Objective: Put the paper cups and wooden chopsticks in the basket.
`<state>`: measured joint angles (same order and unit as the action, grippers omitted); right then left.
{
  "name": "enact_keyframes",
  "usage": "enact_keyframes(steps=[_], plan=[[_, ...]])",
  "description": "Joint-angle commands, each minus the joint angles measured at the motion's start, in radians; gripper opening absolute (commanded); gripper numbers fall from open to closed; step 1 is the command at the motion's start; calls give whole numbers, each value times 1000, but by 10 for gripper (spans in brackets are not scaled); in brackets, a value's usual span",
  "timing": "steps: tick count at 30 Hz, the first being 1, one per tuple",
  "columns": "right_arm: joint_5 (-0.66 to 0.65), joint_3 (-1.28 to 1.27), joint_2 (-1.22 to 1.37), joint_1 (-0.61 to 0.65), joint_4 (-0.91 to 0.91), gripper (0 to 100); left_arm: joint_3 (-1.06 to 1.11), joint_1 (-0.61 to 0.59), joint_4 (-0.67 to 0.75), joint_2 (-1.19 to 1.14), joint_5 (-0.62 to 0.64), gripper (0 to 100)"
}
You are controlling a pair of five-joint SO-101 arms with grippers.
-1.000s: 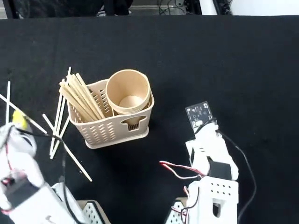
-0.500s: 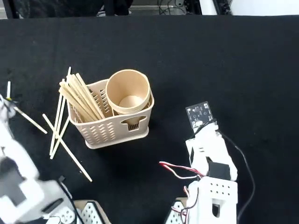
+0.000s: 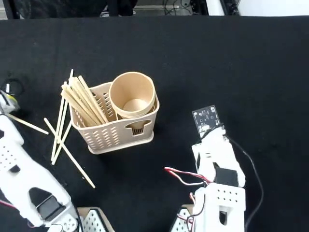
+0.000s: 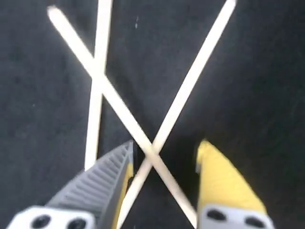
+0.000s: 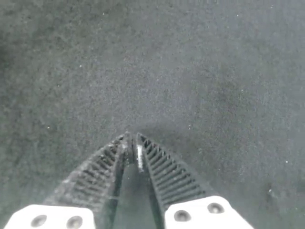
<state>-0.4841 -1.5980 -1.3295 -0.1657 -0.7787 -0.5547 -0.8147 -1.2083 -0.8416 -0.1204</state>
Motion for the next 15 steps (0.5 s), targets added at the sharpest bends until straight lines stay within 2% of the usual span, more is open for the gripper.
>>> enact_keyframes(steps=[1, 4, 15], plan=[[-8, 2, -15, -5, 18, 15, -239, 15, -91, -153, -8, 138], [-8, 2, -15, -5, 18, 15, -363, 18, -167, -219, -9, 25], [-8, 1, -15, -5, 18, 15, -777, 51, -557, -293, -55, 30]])
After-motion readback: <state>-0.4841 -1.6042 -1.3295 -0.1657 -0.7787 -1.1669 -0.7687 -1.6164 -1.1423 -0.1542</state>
